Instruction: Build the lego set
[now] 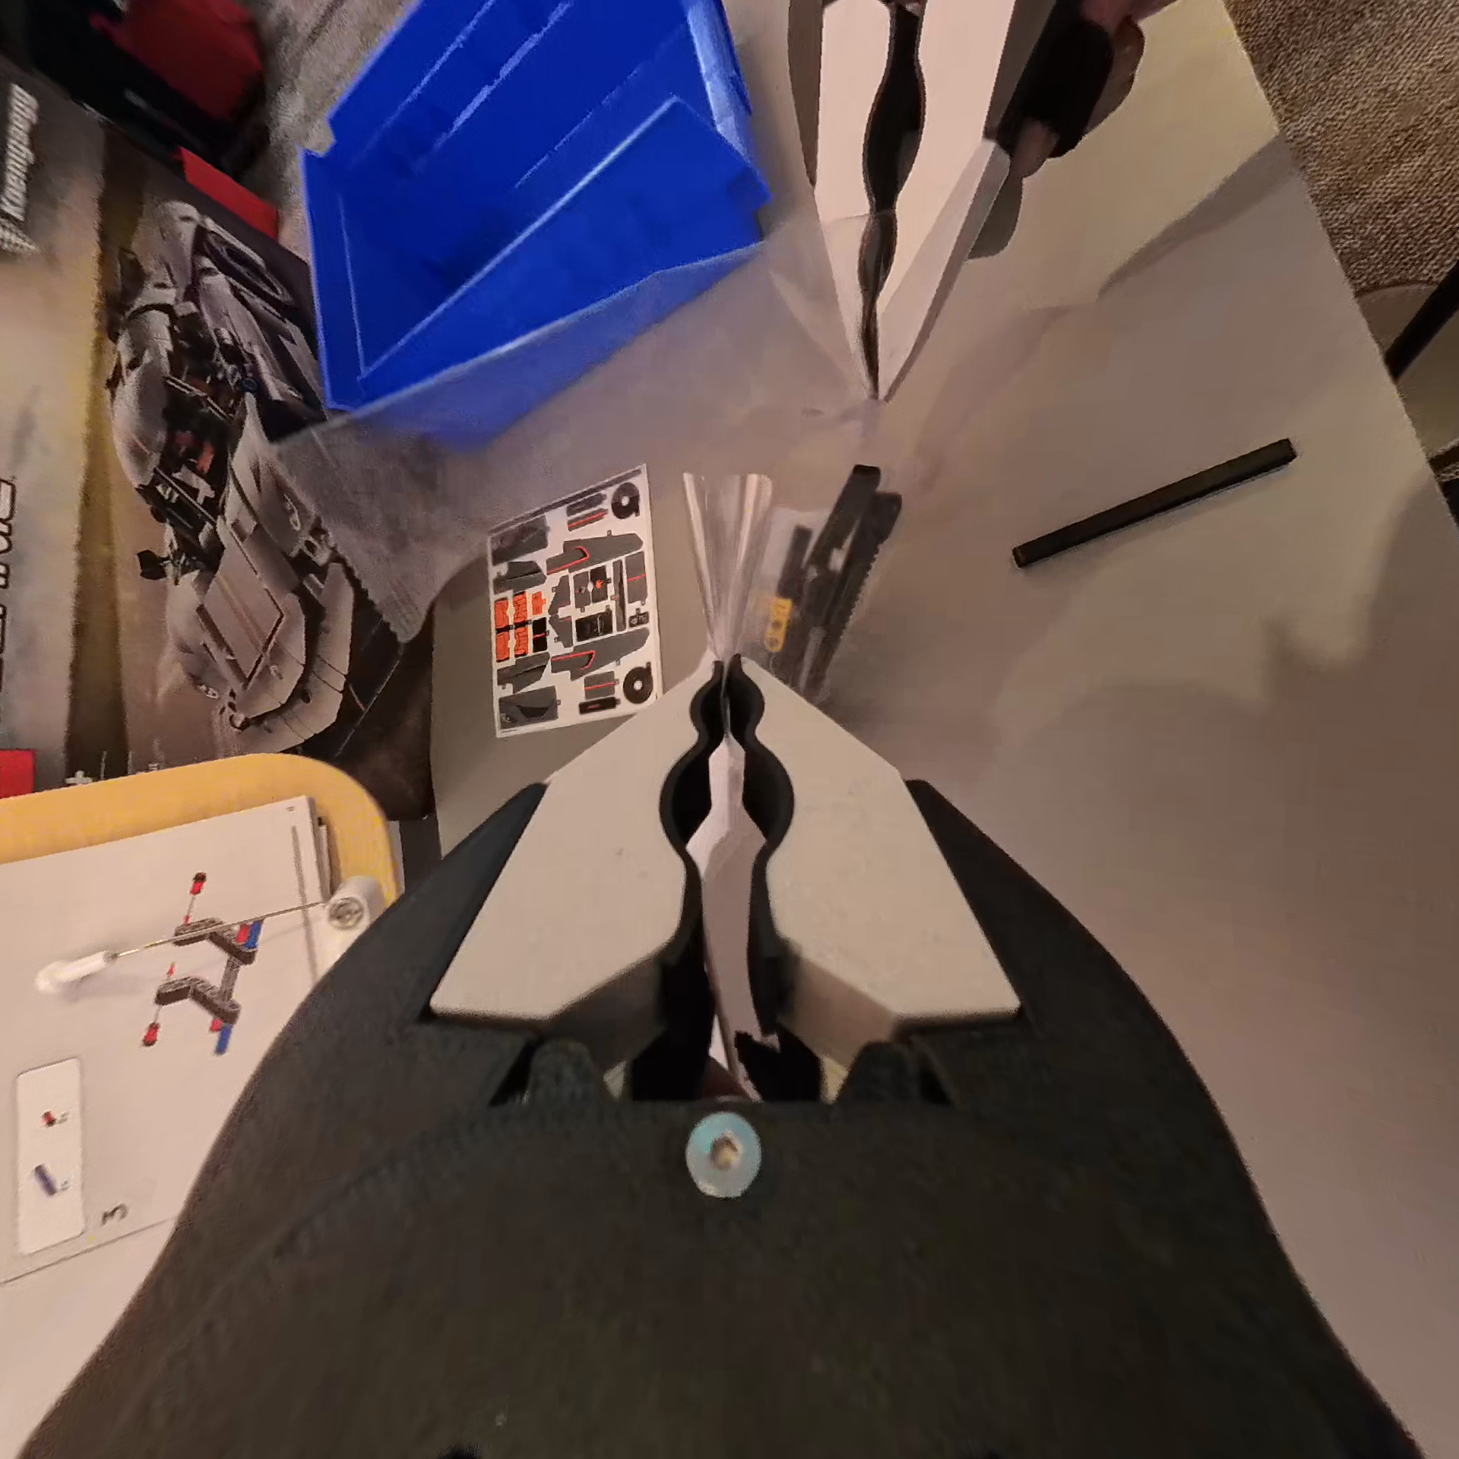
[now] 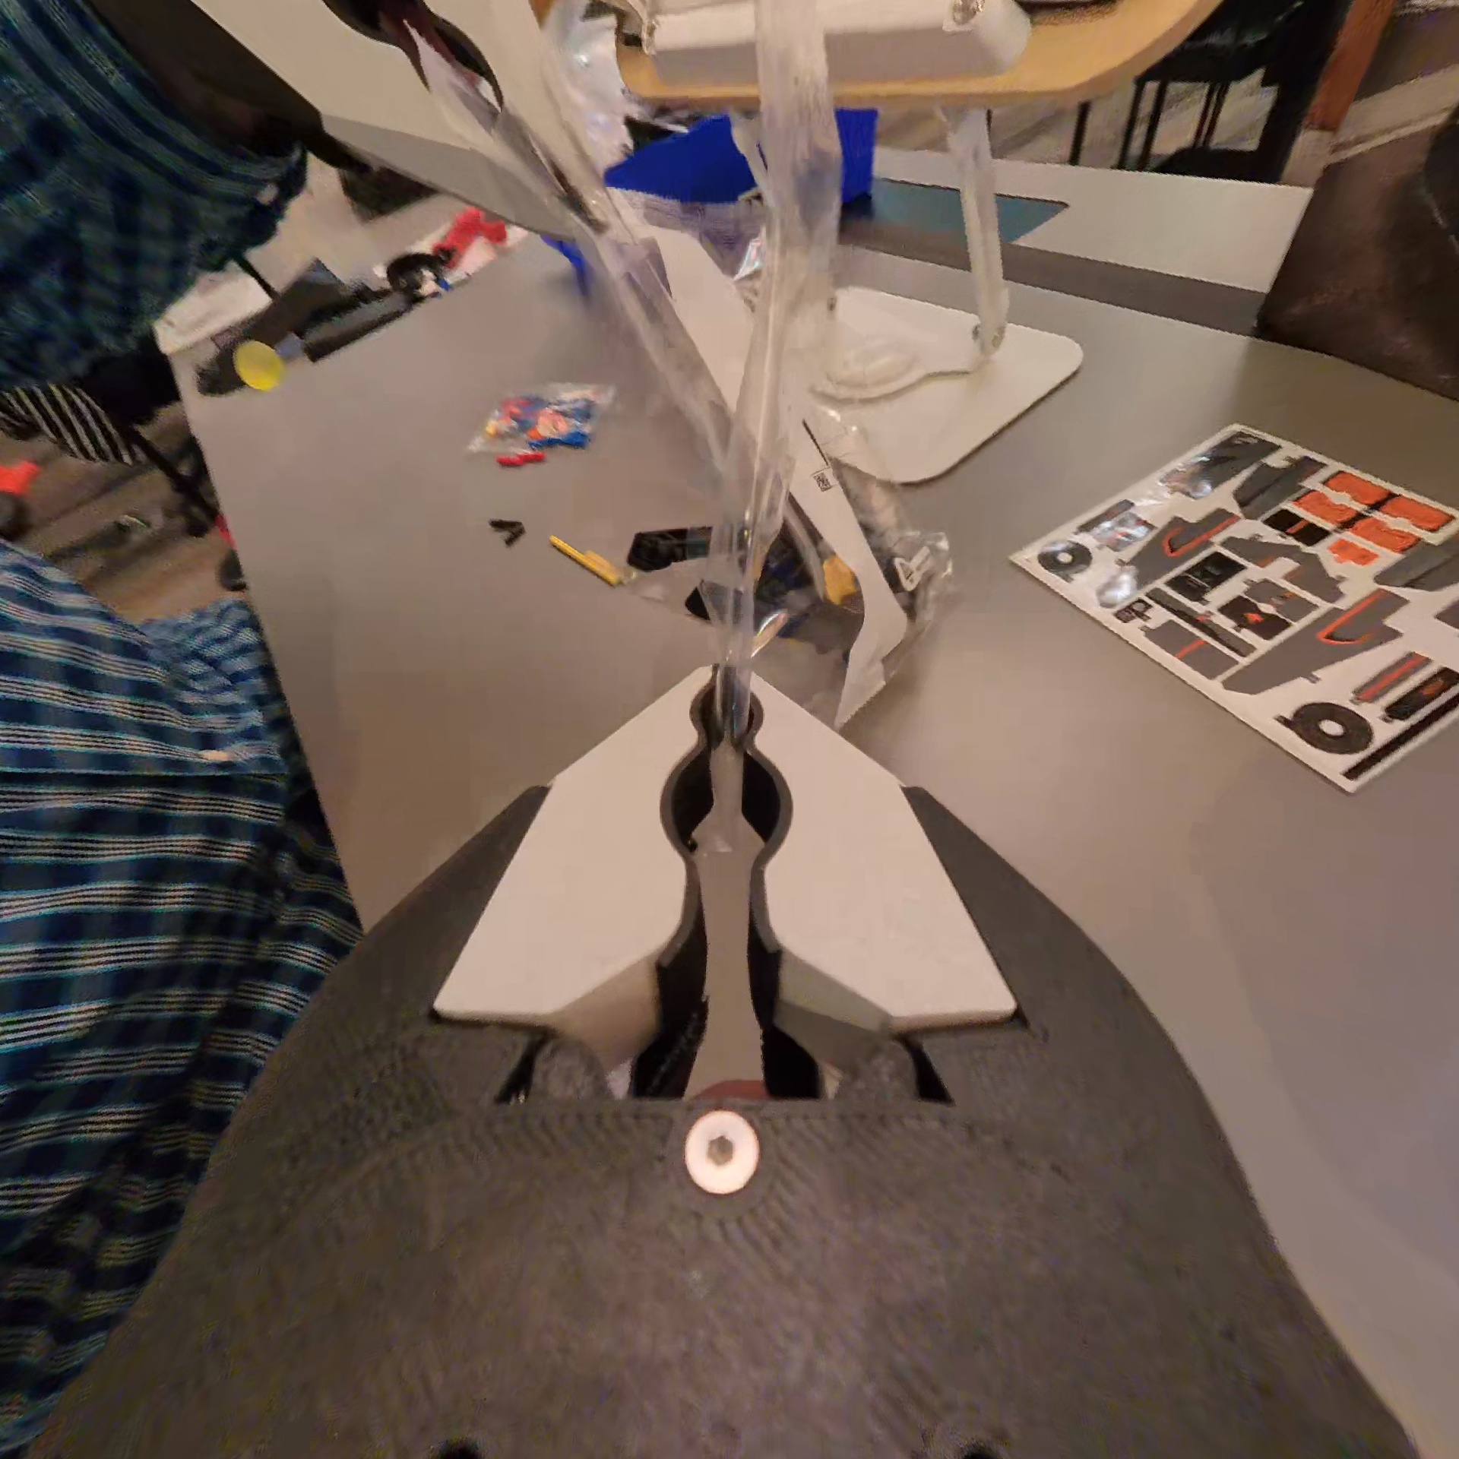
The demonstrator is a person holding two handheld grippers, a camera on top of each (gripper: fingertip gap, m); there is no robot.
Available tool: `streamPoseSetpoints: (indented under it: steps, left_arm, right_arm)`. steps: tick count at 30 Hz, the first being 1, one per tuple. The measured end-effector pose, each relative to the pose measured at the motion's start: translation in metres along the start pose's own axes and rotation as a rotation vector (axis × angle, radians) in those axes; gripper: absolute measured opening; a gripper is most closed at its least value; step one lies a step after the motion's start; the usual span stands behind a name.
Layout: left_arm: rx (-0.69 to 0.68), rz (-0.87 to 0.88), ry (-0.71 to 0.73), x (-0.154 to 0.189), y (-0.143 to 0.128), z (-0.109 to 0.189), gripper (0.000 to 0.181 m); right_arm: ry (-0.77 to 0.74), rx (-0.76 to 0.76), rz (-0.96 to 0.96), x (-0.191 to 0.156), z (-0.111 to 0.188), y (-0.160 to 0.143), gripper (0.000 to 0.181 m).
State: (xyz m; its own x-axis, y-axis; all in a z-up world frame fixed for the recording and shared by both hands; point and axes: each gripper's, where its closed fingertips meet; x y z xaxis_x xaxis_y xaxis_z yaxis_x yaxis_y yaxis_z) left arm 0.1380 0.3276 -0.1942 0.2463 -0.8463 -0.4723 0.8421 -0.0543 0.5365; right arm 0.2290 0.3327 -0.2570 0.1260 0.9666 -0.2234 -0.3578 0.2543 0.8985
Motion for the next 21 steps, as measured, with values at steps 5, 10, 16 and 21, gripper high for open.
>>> streamPoseSetpoints:
  steps: [5, 10, 16, 21]
  left_arm:
    - [-0.028, 0.019, -0.062, 0.003, 0.005, 0.025, 0.0]
    - [-0.038, 0.048, -0.156, 0.021, 0.013, 0.062, 0.0]
    - [-0.099, 0.159, -0.342, 0.043, 0.007, 0.073, 0.0]
    - [-0.188, 0.305, -0.472, 0.029, -0.025, 0.021, 0.0]
  right_arm:
    - [0.113, 0.056, -0.085, -0.022, 0.002, 0.015, 0.0]
    - [0.253, 0.081, -0.16, -0.062, 0.001, 0.028, 0.0]
    - [0.443, 0.069, -0.331, -0.098, -0.013, 0.023, 0.0]
    - [0.425, 0.009, -0.466, -0.078, -0.034, -0.007, 0.0]
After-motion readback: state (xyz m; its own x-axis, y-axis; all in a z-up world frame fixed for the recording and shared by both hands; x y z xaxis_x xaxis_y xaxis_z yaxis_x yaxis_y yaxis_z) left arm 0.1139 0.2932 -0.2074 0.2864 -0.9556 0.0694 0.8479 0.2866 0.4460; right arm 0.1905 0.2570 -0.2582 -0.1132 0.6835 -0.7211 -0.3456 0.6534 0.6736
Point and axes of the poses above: each gripper's, where its closed fingertips meet, z back along the fingers, y out of its top, x = y × z across the jaws
